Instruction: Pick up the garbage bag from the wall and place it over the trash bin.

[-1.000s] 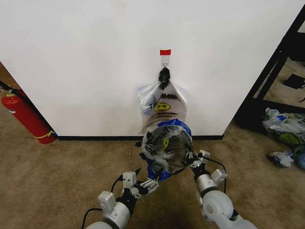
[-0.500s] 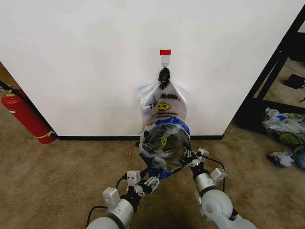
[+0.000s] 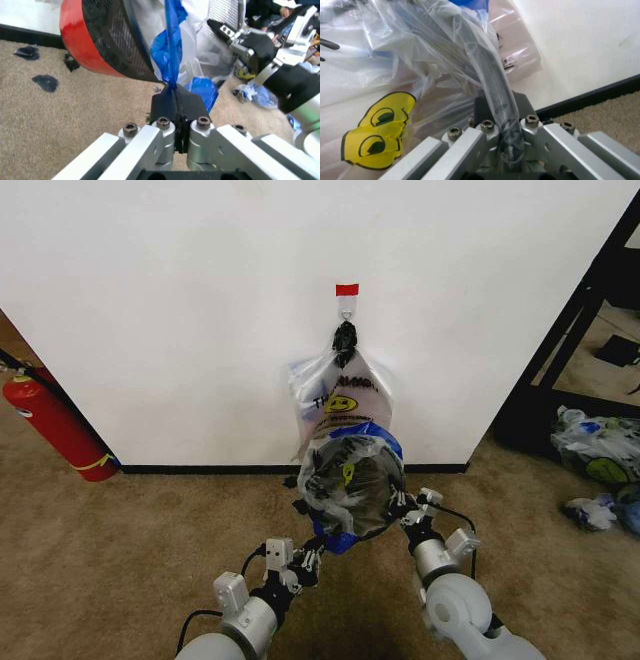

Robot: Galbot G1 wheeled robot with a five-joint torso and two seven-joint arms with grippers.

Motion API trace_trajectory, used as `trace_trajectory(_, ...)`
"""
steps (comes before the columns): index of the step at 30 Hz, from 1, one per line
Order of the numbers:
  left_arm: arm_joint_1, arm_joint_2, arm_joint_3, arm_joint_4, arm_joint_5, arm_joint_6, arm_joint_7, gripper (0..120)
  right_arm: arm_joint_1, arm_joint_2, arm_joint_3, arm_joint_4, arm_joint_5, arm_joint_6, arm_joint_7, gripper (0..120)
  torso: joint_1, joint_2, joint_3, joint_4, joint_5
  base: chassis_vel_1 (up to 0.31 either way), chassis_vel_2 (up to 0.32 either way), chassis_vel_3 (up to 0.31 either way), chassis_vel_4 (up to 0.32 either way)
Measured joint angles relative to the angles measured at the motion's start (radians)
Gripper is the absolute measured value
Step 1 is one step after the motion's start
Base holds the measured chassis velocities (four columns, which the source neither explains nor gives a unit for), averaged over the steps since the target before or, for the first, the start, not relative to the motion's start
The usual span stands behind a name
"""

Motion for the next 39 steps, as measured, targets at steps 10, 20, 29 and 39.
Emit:
trace_trajectory(10, 0.007, 0.046, -0.006, 0.065, 0.11, -0.001, 0.099, 0, -0.004, -0.009, 0.019, 0.038, 0.105, -0.032, 0.018, 0, 0.0, 0.0, 0.0, 0.0001, 0.0001, 0.0, 0.0, 0.0, 0.0)
trace_trajectory(20, -0.061, 0.041, -0.027, 0.172, 0.213, -0.024, 0.086, 0, -0.034, -0.032, 0.016, 0.089, 0.15, -0.052, 0.015, 0, 0.0, 0.0, 0.0, -0.0001, -0.0001, 0.0, 0.0, 0.0, 0.0)
trace_trajectory(29, -0.094, 0.047, -0.048, 0.238, 0.261, -0.056, 0.022, 0, -0.035, -0.046, 0.013, 0.102, 0.168, -0.059, 0.014, 0, 0.0, 0.0, 0.0, 0.0, 0.0, 0.0, 0.0, 0.0, 0.0)
trace_trajectory(39, -0.093, 0.052, -0.059, 0.231, 0.256, -0.066, 0.007, 0, -0.038, -0.053, -0.002, 0.069, 0.097, -0.049, -0.015, 0, 0.0, 0.0, 0.0, 0.0, 0.0, 0.0, 0.0, 0.0, 0.0)
